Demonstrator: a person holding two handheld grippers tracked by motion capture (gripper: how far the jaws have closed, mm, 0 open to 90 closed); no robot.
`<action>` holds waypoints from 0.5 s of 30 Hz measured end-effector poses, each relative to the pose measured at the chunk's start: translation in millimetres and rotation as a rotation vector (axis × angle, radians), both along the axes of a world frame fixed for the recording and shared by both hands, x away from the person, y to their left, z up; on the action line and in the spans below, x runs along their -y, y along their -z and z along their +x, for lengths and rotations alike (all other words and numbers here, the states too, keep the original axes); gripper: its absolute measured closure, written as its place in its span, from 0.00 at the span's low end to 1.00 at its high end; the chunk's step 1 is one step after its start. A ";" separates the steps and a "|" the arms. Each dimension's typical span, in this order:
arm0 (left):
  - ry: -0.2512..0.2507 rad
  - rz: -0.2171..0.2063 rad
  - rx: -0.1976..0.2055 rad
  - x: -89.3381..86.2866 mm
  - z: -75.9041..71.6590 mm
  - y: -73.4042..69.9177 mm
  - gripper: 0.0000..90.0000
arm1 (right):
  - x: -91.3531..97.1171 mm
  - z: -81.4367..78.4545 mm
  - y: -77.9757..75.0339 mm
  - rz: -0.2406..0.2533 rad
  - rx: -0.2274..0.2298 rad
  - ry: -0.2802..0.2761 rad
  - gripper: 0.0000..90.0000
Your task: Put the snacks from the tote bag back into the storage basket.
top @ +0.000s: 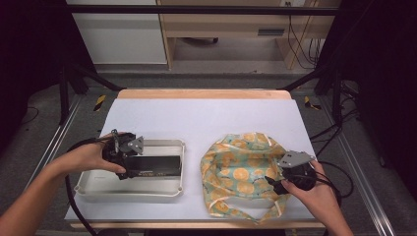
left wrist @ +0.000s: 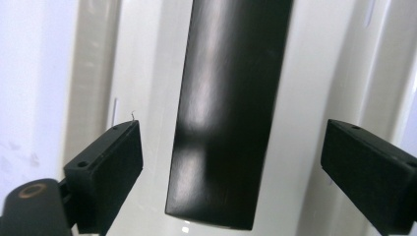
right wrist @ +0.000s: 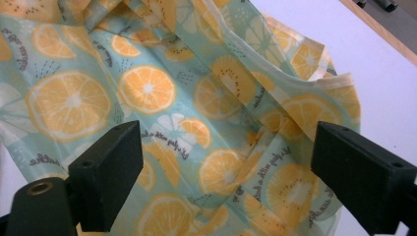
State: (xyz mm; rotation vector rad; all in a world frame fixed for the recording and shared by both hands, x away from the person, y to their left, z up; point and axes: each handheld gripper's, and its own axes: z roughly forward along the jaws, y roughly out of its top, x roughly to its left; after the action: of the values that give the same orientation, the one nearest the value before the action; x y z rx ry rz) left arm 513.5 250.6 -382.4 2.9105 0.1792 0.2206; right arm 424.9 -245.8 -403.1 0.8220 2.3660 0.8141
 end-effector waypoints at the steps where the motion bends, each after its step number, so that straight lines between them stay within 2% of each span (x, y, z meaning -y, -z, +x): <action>1: -0.009 -0.009 0.007 2.0 -1.4 -2.1 0.09 | 0.6 -0.1 -1.0 0.001 0.000 0.001 0.14; 6: -0.032 -0.048 0.049 13.6 -8.7 -13.7 0.09 | 3.0 -2.3 -8.2 0.017 0.015 0.011 0.14; 8: -0.054 -0.079 0.071 18.4 -12.2 -18.7 0.09 | 3.7 -3.1 -11.0 0.024 0.022 0.014 0.14; 11: -0.093 -0.144 0.080 25.2 -16.6 -26.5 0.09 | 3.7 -2.6 -14.7 0.036 0.029 0.024 0.13; 15: -0.140 -0.210 0.108 31.5 -20.8 -34.1 0.08 | 4.9 -0.7 -21.3 0.062 0.063 0.040 0.13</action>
State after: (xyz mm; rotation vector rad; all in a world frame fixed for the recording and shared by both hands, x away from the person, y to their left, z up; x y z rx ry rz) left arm 492.7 219.1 -348.3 2.6716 0.3649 0.3577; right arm 424.2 -250.7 -381.8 0.8535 2.2729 0.8876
